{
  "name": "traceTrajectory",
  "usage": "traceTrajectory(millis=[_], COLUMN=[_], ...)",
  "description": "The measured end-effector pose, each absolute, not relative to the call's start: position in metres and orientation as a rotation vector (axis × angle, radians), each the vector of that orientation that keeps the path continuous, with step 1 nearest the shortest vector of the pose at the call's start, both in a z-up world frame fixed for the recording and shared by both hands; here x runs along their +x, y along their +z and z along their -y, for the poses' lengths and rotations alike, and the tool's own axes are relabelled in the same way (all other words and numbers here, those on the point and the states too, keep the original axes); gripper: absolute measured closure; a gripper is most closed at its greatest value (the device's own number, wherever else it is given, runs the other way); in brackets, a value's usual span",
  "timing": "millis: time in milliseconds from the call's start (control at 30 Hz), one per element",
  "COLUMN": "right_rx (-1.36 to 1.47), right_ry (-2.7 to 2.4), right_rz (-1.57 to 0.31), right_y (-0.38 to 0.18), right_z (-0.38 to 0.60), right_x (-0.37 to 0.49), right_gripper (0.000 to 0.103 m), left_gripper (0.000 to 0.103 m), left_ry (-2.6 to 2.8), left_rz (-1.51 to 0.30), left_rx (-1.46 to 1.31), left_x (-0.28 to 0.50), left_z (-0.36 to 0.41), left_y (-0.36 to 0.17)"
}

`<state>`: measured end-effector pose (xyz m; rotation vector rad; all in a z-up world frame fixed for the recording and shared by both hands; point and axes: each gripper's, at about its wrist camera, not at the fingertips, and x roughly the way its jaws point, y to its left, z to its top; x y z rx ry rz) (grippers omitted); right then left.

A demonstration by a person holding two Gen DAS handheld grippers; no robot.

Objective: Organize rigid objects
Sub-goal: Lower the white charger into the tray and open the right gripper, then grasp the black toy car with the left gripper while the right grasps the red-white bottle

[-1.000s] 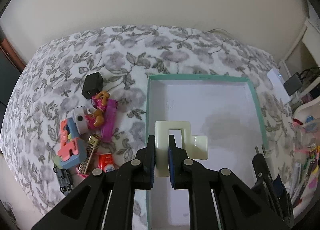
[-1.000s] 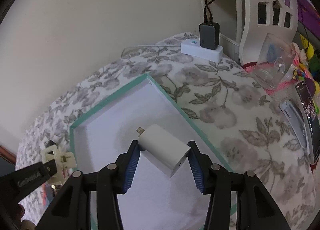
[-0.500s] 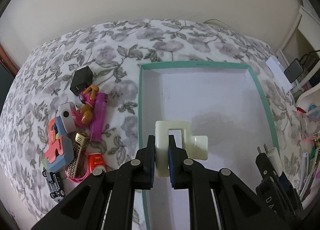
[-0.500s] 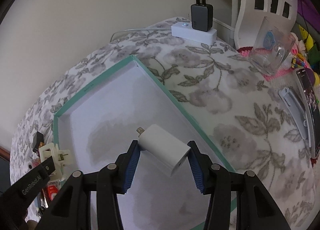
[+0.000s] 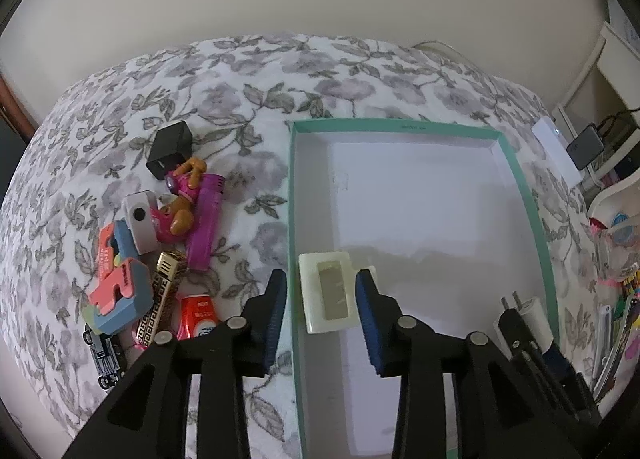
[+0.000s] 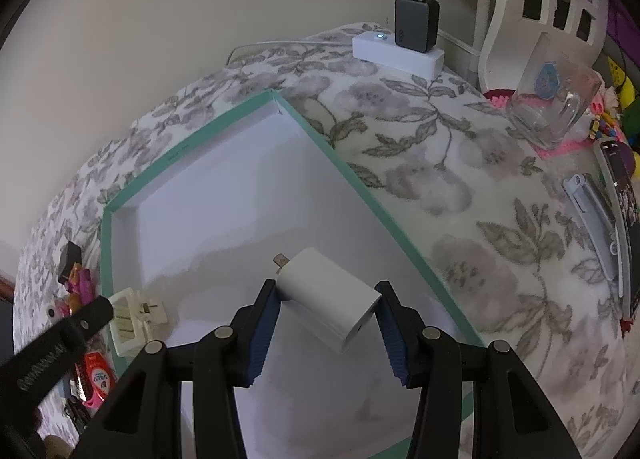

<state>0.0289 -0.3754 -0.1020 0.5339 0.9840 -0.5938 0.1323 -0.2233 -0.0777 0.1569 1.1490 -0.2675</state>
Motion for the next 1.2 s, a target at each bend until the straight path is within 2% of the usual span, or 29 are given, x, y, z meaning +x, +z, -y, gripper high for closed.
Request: traceTrajectory(millis=[67, 200, 267, 300, 367, 500, 567, 700, 800, 933, 1033, 1200], right_rx=[0.527, 0.512, 0.498, 0.488, 0.464, 0.42, 0.406, 0.363, 0.348, 0.353, 0.358, 0.369], right_ry=[-0.59, -0.588, -0.582, -0.578, -0.574, -0.562, -0.549, -0.53, -0.517, -0.495, -0.491, -0.455], right_rz=[-0.986, -0.982, -0.974, -0.971, -0.967, -0.963, -0.951, -0.933, -0.923, -0.91, -0.908, -0.922], right_y=[-0.102, -0.101, -0.098, -0.097, -0.094, -0.089, -0.085, -0.078, -0.076, -0.075, -0.076, -0.078], right_z=[0.374, 0.373, 0.371, 0.37, 0.367, 0.36, 0.356, 0.348, 0.343, 0.338, 0.336, 0.329], right_x=[0.029, 0.03, 0.031, 0.031, 0.033, 0.037, 0.038, 0.041, 0.042, 0.04, 0.039, 0.041], right_gripper=[0.051, 0.051, 0.049, 0.048, 0.042, 0.038, 0.03, 0.023, 0.012, 0.001, 0.001, 0.0], left_gripper=[0.056, 0.052, 0.039, 0.037, 0.036, 0.036, 0.036, 0.036, 0.036, 0.016, 0.015, 0.008], left_ry=[-0.263, -0.24, -0.224, -0.215, -0.2, -0.18, -0.165, -0.14, -0.105, -0.046, -0.014, 0.04], left_rz=[-1.139, -1.116, -1.107, -1.104, -1.106, -1.111, -1.111, -1.124, -1.126, -1.128, -1.147, -1.144], left_rx=[0.147, 0.139, 0.129, 0.12, 0.106, 0.071, 0.063, 0.025, 0.012, -0.03, -0.07, -0.089], left_x=[0.132, 0.133, 0.134, 0.134, 0.136, 0.14, 0.141, 0.143, 0.144, 0.147, 0.149, 0.151], left_z=[0.221, 0.216, 0.213, 0.21, 0.206, 0.195, 0.19, 0.178, 0.167, 0.148, 0.133, 0.113], left_y=[-0.074, -0.068, -0.066, -0.065, -0.063, -0.059, -0.056, -0.052, -0.049, -0.048, -0.052, -0.055])
